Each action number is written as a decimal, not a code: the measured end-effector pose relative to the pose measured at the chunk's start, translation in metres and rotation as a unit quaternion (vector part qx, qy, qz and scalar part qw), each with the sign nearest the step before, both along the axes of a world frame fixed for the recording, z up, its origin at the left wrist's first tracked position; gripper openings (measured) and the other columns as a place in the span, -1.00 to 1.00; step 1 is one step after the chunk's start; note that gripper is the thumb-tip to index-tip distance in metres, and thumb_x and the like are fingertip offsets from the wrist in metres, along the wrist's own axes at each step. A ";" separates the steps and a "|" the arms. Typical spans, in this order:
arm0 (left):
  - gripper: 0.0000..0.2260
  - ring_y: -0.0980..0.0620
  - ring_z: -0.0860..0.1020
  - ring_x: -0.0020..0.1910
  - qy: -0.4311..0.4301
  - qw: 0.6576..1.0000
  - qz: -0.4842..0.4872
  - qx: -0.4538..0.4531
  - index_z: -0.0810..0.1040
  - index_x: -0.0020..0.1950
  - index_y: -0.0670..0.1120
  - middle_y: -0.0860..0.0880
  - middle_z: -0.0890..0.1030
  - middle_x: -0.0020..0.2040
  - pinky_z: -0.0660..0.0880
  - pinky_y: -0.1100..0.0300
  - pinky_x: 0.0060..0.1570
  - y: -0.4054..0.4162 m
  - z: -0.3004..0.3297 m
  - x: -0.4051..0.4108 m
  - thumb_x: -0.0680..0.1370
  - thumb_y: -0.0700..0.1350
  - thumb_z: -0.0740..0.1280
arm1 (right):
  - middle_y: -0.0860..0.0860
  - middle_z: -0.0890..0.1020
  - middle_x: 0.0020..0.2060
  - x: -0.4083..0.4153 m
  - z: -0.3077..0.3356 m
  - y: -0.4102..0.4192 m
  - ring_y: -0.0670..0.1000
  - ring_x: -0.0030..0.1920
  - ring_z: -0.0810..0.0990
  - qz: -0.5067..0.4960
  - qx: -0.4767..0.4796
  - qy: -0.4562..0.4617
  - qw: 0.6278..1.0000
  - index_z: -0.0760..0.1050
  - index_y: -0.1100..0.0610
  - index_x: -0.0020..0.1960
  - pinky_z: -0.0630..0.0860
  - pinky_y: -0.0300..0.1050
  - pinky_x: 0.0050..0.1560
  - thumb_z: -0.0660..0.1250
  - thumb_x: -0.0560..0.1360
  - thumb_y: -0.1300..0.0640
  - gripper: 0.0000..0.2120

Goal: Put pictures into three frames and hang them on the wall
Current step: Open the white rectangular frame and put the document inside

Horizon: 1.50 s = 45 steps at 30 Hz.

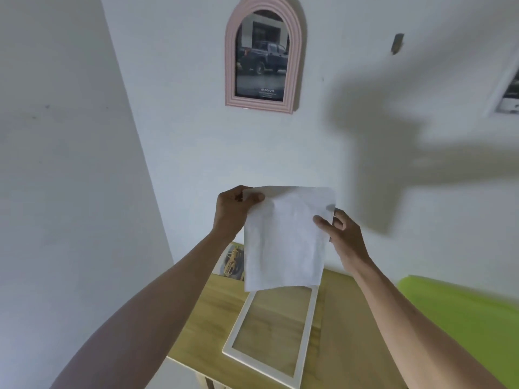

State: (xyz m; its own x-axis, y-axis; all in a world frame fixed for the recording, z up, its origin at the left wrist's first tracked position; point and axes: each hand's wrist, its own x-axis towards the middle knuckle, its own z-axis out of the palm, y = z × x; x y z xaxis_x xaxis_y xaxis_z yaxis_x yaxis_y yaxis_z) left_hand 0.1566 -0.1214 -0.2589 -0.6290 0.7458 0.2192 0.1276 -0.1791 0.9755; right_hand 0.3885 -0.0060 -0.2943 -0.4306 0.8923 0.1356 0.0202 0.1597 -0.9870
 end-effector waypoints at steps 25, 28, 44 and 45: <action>-0.64 -0.15 0.69 -0.04 -0.035 0.939 -0.182 -0.290 0.61 0.10 -0.20 -0.18 0.70 -0.02 0.64 -0.04 0.00 0.003 -0.095 -0.021 0.34 -0.43 0.48 | 0.14 0.69 0.03 0.020 -0.083 -0.011 0.14 -0.01 0.71 0.007 -0.162 -0.081 0.984 0.52 0.06 0.21 0.61 0.16 0.14 0.50 0.38 0.38 -0.53; -0.74 -0.11 0.68 -0.05 -0.019 0.931 -0.170 -0.323 0.65 -0.02 -0.21 -0.11 0.71 -0.08 0.64 0.01 0.00 -0.003 -0.119 -0.022 0.34 -0.43 0.48 | 0.13 0.69 0.02 0.019 -0.112 -0.020 0.10 -0.04 0.72 -0.002 -0.186 -0.103 0.977 0.50 0.11 0.24 0.65 0.07 0.06 0.51 0.37 0.36 -0.51; -0.75 -0.13 0.64 -0.01 -0.038 0.889 -0.175 -0.422 0.64 -0.01 -0.14 -0.10 0.69 -0.05 0.58 0.02 0.02 -0.011 -0.237 -0.019 0.36 -0.37 0.48 | 0.05 0.68 0.00 0.023 -0.203 -0.070 -0.01 -0.07 0.71 -0.072 -0.266 -0.207 0.939 0.49 0.06 0.18 0.56 -0.27 -0.18 0.50 0.42 0.25 -0.62; -0.71 -0.13 0.64 -0.02 -0.048 0.889 -0.175 -0.420 0.63 0.03 -0.16 -0.11 0.68 -0.04 0.58 0.06 -0.03 -0.013 -0.242 -0.018 0.37 -0.39 0.47 | 0.04 0.67 0.01 0.022 -0.207 -0.072 -0.01 -0.06 0.70 -0.076 -0.266 -0.216 0.936 0.49 0.05 0.17 0.57 -0.25 -0.17 0.50 0.42 0.24 -0.62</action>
